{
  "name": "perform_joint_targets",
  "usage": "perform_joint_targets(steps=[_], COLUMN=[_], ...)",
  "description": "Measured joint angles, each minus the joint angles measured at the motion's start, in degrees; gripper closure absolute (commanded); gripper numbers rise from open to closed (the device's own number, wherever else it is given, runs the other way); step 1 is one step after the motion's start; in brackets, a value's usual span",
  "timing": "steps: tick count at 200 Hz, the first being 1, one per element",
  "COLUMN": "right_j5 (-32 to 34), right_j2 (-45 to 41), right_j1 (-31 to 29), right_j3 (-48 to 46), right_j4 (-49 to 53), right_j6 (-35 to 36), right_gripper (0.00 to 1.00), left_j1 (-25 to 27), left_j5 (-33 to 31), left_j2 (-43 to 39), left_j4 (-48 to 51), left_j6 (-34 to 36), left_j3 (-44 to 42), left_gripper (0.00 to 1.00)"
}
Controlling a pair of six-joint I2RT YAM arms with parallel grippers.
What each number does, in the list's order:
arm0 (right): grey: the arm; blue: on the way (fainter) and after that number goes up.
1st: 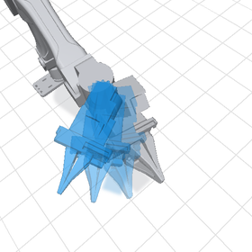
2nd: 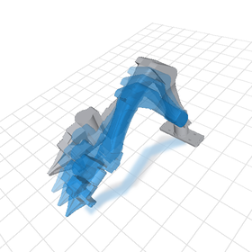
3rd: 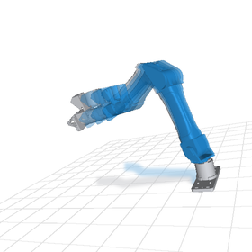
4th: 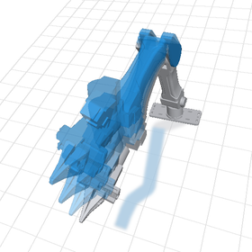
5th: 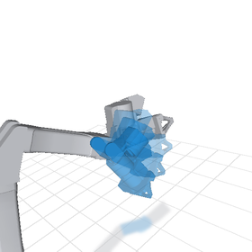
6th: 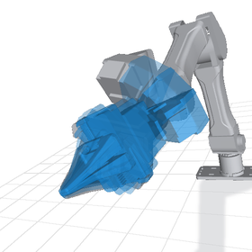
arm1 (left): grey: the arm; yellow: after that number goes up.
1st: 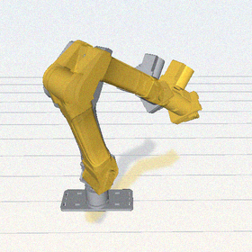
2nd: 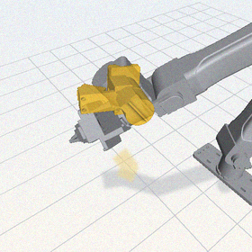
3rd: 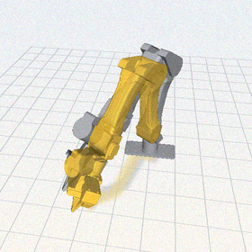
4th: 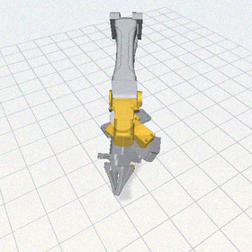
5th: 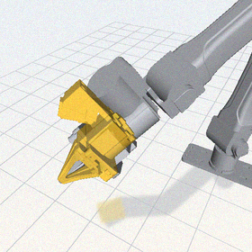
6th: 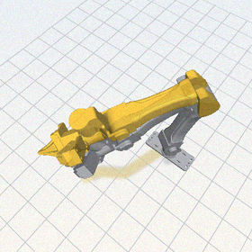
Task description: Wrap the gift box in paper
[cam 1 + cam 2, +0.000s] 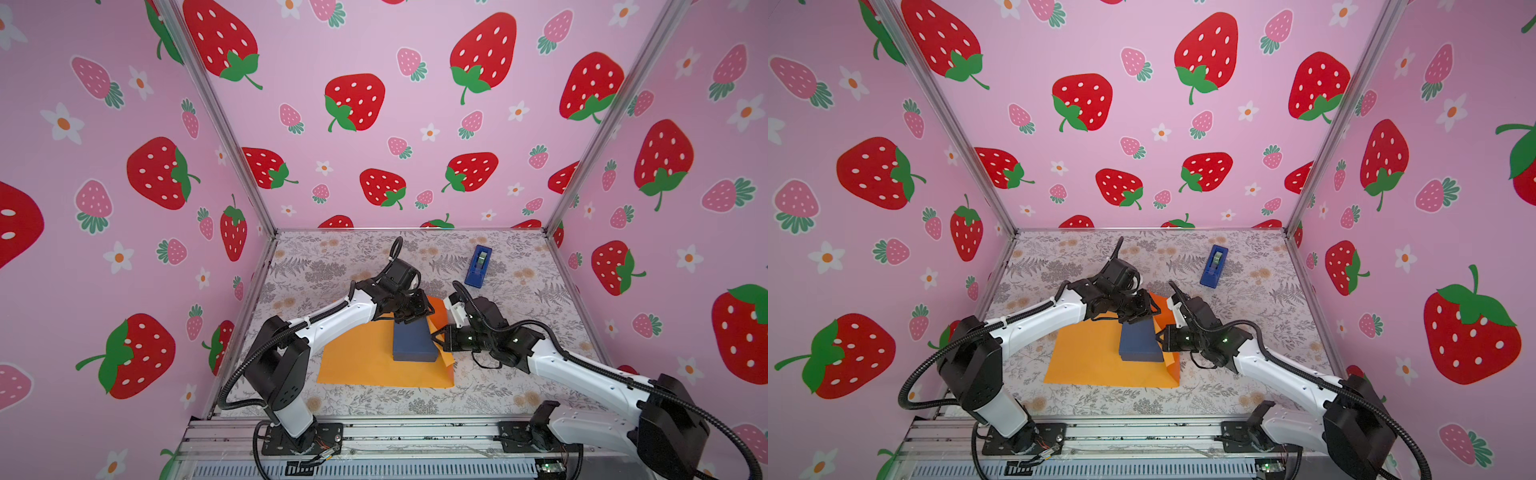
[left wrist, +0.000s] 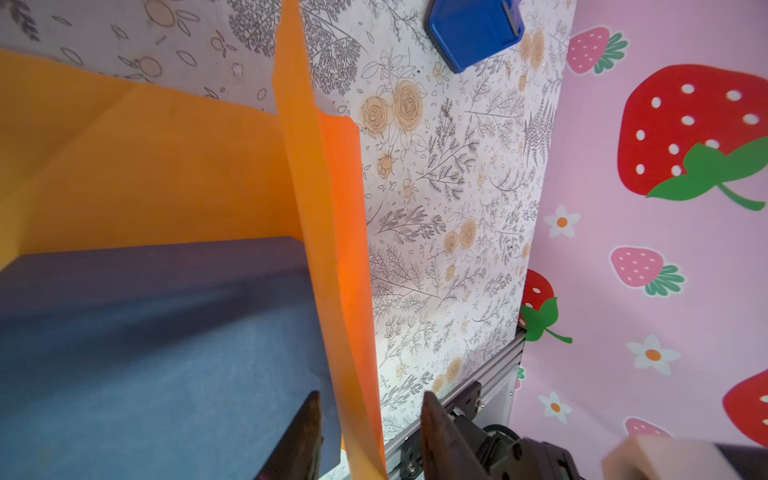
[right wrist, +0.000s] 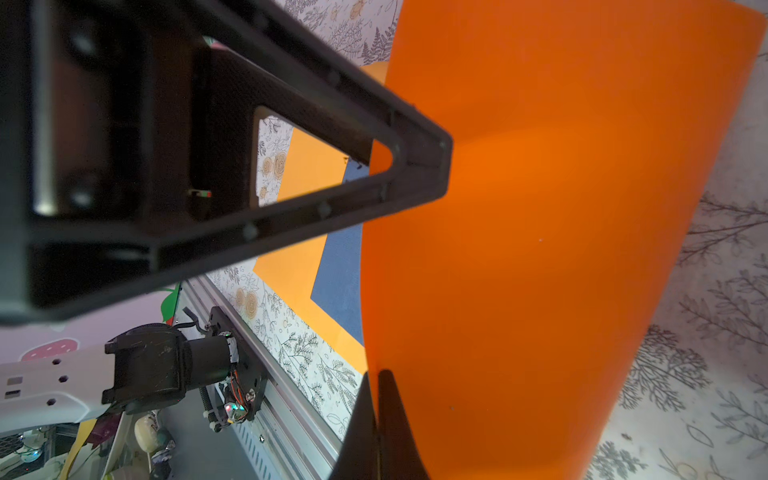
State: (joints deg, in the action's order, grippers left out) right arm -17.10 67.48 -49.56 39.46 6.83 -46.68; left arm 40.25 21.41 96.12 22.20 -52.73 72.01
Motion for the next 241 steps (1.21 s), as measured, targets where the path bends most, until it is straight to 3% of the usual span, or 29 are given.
perform_joint_targets(steps=[150,161,182,193,232,241], right_j5=[0.15,0.11,0.15,0.59,4.74,5.79], right_j2=[2.29,2.32,2.29,2.05,-1.86,-3.08], right_j1=[-0.92,-0.96,-0.96,-0.96,-0.46,0.02], right_j3=[2.6,2.6,2.62,2.69,3.39,3.78], right_j4=[1.42,1.44,1.6,2.12,5.07,5.4], right_j6=[2.82,2.86,2.97,2.93,2.99,3.04], right_gripper=[1.0,0.92,0.61,0.5,0.4,0.39], left_j1=[0.63,0.63,0.63,0.63,0.46,0.42], left_j5=[-1.92,-1.92,-1.95,-1.95,-2.05,-2.45], left_j2=[2.19,2.19,2.19,2.19,1.44,0.92], left_j4=[2.43,2.43,2.45,2.56,4.52,5.46], left_j6=[1.88,1.99,2.19,2.43,4.35,4.98], left_j3=[2.93,2.93,2.93,2.93,2.93,2.93], left_gripper=[0.91,0.92,0.93,0.93,0.93,0.98])
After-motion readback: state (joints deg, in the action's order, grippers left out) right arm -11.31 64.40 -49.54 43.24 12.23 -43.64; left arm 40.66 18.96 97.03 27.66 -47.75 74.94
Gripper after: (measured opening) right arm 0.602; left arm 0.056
